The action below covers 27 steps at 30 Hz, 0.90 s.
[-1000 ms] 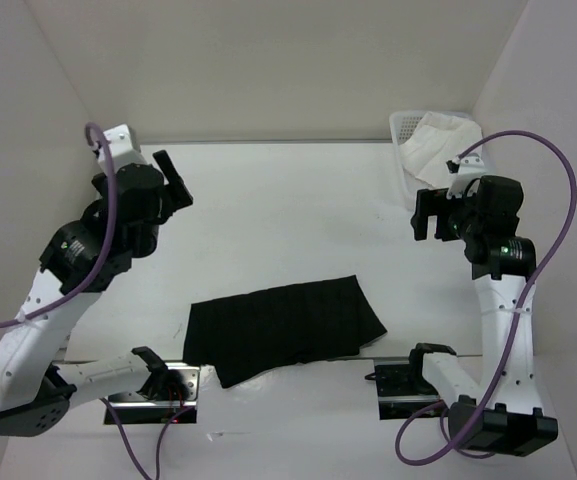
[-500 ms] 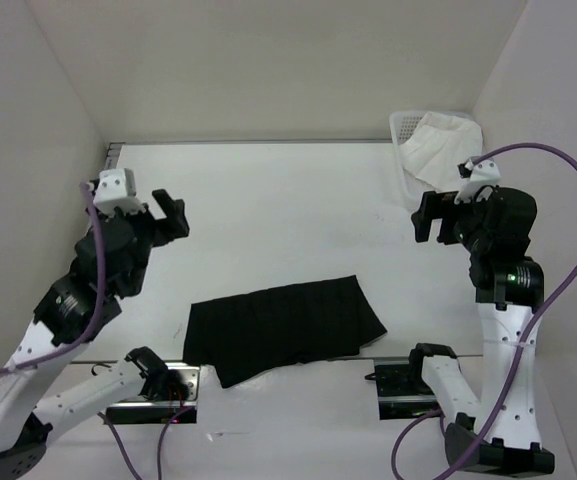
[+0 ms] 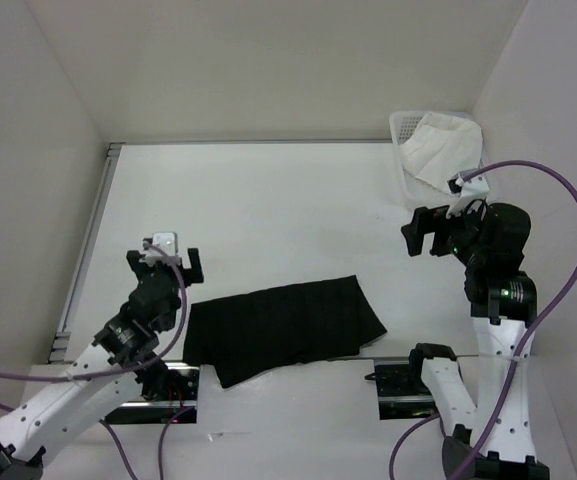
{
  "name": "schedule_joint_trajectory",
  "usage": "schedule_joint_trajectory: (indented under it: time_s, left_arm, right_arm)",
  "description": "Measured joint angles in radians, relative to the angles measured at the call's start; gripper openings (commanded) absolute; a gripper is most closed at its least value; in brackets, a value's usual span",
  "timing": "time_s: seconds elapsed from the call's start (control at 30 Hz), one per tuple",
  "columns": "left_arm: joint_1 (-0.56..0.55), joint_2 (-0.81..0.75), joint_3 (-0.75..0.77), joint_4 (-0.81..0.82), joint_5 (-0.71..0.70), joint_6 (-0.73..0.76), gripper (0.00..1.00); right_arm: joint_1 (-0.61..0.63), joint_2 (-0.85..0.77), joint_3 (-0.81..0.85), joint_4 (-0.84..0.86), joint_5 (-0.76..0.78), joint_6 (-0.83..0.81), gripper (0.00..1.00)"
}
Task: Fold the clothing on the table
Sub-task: Fold the skirt
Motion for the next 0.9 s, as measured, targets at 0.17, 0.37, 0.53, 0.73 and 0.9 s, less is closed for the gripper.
schedule_joint_trajectory:
  time_s: [0.17, 0.37, 0.53, 0.73, 0.9]
  left_arm:
    - [0.041, -0.238, -0.203, 0.144, 0.043, 0.052, 1.00]
    - [0.126, 0.043, -0.203, 0.251, 0.055, 0.061, 1.00]
    - [0.246, 0.185, -0.212, 0.301, 0.111, 0.071, 1.00]
    - [0.371, 0.384, -0.212, 0.439, 0.239, 0.095, 1.00]
    - [0.434, 0.662, -0.153, 0.486, 0.267, 0.043, 1.00]
  right_arm:
    - [0.000, -0.039, -0.010, 0.006, -0.011, -0.011, 0.98]
    - [0.001, -0.070, -0.024, 0.008, -0.021, -0.017, 0.98]
    - [0.033, -0.099, -0.034, 0.012, 0.002, -0.018, 0.99]
    - [0.087, -0.108, -0.038, 0.025, 0.034, -0.016, 0.99]
    - [0.088, -0.095, -0.047, 0.026, 0.051, -0.016, 0.99]
